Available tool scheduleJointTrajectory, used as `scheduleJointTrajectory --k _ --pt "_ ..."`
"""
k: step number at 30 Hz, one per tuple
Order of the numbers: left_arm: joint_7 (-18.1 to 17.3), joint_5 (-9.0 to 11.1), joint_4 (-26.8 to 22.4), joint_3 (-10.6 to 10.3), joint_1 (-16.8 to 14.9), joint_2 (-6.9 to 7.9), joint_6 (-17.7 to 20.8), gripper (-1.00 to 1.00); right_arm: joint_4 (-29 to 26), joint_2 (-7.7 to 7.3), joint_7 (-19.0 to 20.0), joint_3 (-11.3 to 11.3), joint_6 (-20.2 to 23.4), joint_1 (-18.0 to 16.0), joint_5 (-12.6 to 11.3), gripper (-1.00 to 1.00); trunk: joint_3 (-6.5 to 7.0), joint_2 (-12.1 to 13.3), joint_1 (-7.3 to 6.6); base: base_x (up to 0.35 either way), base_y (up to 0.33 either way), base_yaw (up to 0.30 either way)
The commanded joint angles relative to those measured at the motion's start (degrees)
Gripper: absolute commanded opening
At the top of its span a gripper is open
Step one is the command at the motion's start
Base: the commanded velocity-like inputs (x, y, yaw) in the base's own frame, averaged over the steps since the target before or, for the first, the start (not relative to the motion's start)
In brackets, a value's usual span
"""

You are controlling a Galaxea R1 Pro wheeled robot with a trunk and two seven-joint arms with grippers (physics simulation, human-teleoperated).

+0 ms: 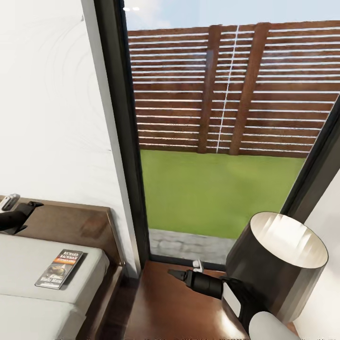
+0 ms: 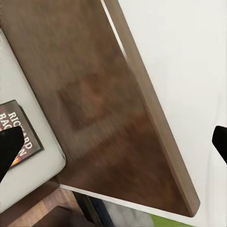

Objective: In the bedroom, move the book from the bed onto either nightstand, and place the two sandals side by side next to the bed.

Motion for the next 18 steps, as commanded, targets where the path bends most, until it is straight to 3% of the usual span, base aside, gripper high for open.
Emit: scheduleJointTrajectory --k 1,18 --pt "0.52 0.58 -0.06 0.08 -0.02 -0.01 0.20 1.00 -0.01 0.01 0.05 -0.05 0.52 -0.04 -0.29 1.00 -0.15 -0.03 0.00 0.000 0.000 0.000" --pt "0.52 0.61 0.00 -0.22 -0.03 -0.07 0.20 1.00 -0.01 0.01 0.04 -0.05 0.52 -0.04 -0.20 1.00 -1.69 -0.03 0.00 0.000 0.000 0.000"
